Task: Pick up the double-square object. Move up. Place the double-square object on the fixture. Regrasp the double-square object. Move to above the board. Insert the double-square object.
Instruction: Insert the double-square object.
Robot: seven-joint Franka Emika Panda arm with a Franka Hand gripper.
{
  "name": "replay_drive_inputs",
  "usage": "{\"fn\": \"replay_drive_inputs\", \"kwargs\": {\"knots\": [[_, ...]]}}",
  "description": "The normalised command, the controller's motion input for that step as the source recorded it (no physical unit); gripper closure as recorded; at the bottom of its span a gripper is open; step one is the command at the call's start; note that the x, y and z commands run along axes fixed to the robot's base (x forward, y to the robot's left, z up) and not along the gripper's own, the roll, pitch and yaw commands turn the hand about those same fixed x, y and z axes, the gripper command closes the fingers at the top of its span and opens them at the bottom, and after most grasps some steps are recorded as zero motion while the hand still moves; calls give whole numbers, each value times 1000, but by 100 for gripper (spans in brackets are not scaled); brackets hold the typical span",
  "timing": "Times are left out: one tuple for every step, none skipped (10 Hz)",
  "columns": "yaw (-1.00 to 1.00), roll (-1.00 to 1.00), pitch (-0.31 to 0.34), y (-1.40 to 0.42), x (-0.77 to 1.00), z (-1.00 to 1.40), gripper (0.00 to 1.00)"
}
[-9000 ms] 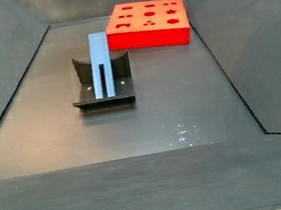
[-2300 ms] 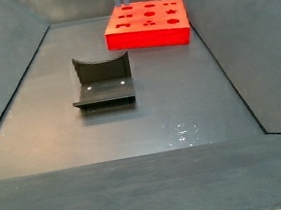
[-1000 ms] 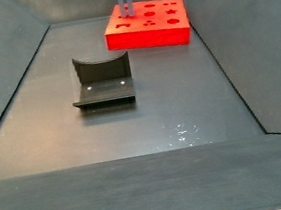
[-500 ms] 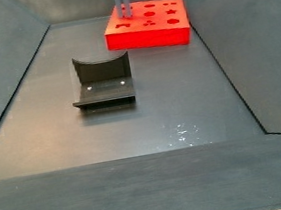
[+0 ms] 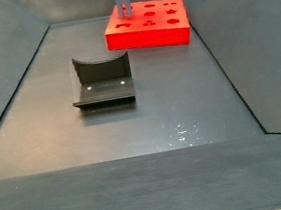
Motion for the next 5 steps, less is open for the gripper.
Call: {"fn": "replay_drive_inputs", "kwargs": {"knots": [[-29, 37, 0, -29, 0, -351, 100], [-20, 31, 0, -34, 0, -309, 100], [0, -60, -60, 0, 0, -120, 100], [40, 0, -50, -9, -23, 0, 100], [0, 0, 0, 0, 0, 0, 100]]}}
